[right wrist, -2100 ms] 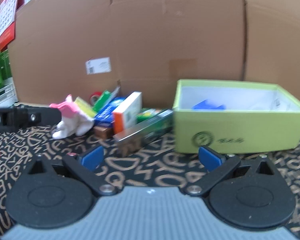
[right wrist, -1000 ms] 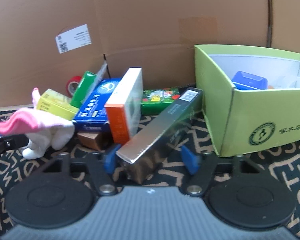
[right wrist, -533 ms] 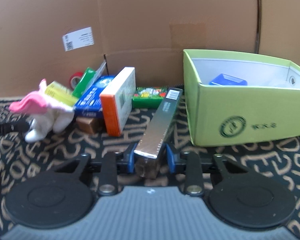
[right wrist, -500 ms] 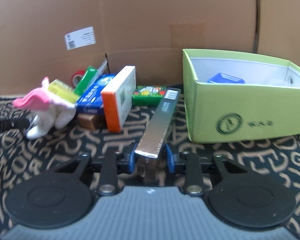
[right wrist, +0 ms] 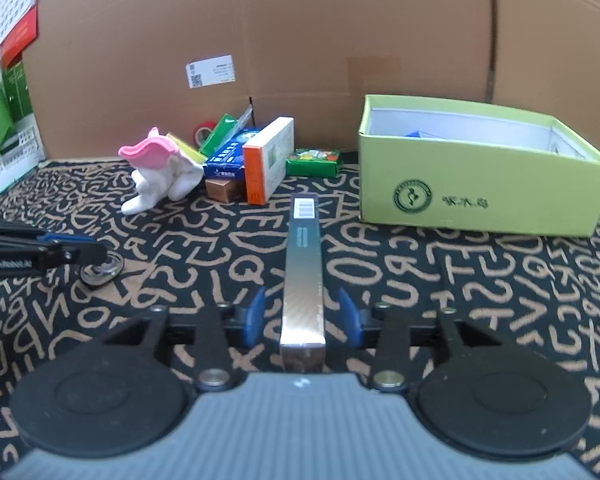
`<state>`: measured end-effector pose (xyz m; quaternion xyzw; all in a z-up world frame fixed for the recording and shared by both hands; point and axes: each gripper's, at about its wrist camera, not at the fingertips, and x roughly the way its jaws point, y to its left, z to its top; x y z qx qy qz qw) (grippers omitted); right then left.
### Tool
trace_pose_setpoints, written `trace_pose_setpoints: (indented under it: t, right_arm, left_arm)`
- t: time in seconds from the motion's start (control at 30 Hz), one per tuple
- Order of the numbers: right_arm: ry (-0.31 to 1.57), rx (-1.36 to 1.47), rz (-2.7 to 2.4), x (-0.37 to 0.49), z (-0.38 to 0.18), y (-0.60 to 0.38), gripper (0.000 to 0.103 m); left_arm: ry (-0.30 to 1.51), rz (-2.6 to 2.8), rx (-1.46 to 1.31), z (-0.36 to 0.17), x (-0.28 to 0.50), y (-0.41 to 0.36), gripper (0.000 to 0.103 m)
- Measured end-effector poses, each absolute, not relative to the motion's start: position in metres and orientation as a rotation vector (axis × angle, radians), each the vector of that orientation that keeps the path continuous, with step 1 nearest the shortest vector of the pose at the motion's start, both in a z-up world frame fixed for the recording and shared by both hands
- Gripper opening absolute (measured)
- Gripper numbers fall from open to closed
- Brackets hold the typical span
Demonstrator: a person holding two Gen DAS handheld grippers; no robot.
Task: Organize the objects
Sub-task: 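Carry the tape roll and silver box over the lime-green box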
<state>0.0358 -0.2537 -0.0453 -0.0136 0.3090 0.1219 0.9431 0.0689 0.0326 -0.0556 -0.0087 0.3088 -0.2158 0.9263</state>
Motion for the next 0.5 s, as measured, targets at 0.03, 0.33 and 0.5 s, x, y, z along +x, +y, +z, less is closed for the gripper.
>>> trace_pose_setpoints:
  t: [0.03,0.33,0.5]
  right_arm:
    - [0.631,-0.041,0.249,0.039,-0.046,-0.252,0.041]
    - [0.67,-0.105,0.252,0.069,-0.057,-0.242,0.038]
    - [0.683,-0.123,0.263,0.079,-0.061,-0.241,0.023]
  left_arm:
    - [0.642,-0.44,-0.025,-0.056,0.071,0.033,0.019]
    - [0.681,-0.442,0.019,-0.062,0.071,0.029,0.019]
    - [0.682,-0.436,0.04,-0.062,0.07,0.024,0.019]
